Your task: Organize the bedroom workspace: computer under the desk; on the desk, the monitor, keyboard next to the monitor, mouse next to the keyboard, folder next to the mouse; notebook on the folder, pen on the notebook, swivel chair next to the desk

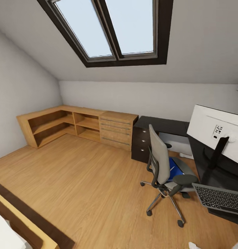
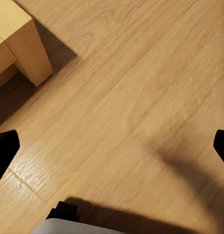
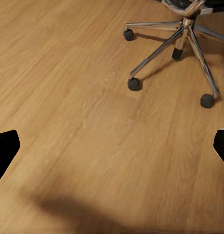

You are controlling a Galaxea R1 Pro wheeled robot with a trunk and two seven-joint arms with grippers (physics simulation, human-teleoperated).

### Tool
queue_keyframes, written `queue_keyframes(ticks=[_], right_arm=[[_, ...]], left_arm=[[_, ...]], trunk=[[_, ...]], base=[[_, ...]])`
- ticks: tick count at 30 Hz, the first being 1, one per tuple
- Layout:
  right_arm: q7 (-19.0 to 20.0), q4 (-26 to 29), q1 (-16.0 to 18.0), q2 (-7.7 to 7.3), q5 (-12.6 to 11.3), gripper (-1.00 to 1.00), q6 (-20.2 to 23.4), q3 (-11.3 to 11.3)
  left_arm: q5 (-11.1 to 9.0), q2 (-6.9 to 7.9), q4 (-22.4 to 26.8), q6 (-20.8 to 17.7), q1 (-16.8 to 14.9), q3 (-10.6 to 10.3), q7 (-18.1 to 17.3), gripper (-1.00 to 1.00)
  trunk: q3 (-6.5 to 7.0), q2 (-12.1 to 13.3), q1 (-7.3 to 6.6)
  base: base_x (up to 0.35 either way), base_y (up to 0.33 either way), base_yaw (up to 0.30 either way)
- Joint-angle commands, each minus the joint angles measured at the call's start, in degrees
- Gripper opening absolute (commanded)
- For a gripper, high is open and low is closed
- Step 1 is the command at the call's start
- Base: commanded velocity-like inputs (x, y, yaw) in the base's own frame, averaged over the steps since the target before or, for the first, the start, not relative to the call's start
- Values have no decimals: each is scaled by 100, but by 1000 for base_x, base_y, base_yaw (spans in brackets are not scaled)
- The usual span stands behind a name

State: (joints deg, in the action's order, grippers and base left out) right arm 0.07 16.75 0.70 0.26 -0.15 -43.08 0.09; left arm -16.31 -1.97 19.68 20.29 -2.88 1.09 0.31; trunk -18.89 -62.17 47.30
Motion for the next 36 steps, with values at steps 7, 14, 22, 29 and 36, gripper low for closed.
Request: queue_keyframes(ticks=[7, 14, 22, 29, 36], right_arm=[[-27, -5, 3, -22, -18, 100, -17, -11], [-31, -28, 3, -10, -33, 100, -31, -17], [-25, -34, 3, -3, -23, 100, -45, -10], [-31, -42, 4, -9, -25, 100, -37, -27], [-33, -40, 3, -5, -42, 100, -39, -31]], left_arm=[[3, -29, 1, -10, -2, 8, 17, 100], [13, -147, -6, -32, -2, -1, 92, 100], [30, -193, -7, -42, -2, -3, 753, 100], [31, -190, -2, -41, -2, -4, 811, 100], [26, -190, -4, -35, -2, -3, 820, 100]], trunk=[[-185, -286, 155], [-334, -567, 308], [-487, -888, 484], [-613, -1169, 638], [-739, -1450, 791]], base=[[0, 0, -187], [0, 0, -29], [0, 0, -2], [0, 0, 0], [0, 0, 0]])
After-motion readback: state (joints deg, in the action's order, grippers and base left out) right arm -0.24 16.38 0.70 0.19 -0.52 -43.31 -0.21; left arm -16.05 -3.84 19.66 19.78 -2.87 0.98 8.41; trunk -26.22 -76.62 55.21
